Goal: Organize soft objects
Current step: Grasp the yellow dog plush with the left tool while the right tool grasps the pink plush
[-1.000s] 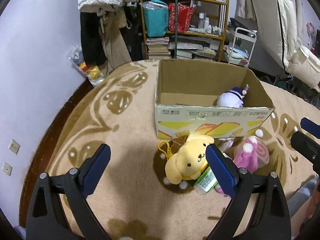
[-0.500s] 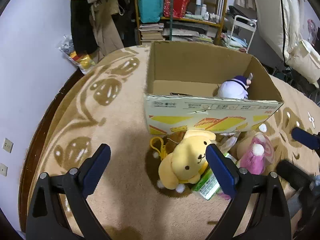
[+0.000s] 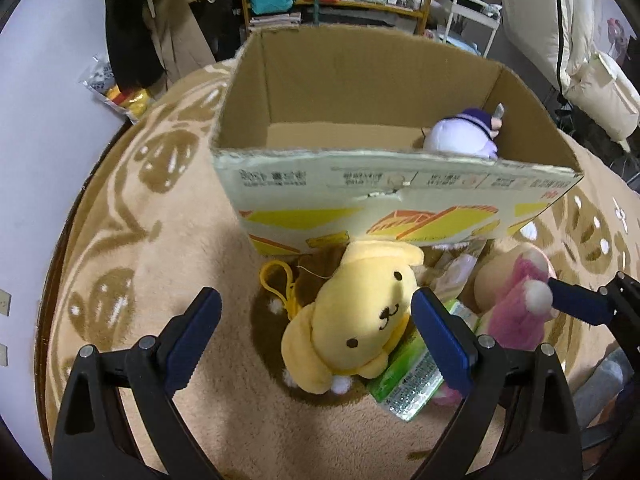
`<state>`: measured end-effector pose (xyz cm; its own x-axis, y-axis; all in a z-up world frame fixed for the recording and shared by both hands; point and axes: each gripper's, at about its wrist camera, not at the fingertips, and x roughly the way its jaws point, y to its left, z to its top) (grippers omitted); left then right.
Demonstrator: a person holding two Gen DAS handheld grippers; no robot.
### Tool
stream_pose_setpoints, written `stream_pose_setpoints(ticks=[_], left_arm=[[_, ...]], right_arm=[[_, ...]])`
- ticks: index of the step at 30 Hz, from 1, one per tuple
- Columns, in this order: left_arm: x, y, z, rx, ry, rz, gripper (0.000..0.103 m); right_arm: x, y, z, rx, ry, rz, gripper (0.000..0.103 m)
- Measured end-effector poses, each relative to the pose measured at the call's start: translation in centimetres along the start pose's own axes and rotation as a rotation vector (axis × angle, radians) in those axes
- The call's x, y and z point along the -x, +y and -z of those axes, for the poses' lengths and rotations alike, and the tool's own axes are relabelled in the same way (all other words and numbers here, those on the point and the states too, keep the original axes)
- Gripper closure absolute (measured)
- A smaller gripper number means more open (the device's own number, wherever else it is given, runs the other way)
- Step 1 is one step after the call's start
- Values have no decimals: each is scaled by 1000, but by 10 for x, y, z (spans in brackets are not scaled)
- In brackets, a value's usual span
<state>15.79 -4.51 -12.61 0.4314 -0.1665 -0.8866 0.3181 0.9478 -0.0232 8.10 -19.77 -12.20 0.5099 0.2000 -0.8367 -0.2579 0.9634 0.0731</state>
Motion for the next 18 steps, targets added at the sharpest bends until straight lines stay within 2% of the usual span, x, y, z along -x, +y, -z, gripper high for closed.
stream_pose_setpoints(ticks=[8,12,18], left_arm=[[-24,3,-1,10,84,70,8],[-37,6,0,14,112,82,8],[-52,16,2,89,153,163,8]], right_arm=[[-13,-17,-2,-64,31,-34,47],[-16,-20,-1,-74,42,-47,47],[-23,-18,-5,-55,50,-35,47]])
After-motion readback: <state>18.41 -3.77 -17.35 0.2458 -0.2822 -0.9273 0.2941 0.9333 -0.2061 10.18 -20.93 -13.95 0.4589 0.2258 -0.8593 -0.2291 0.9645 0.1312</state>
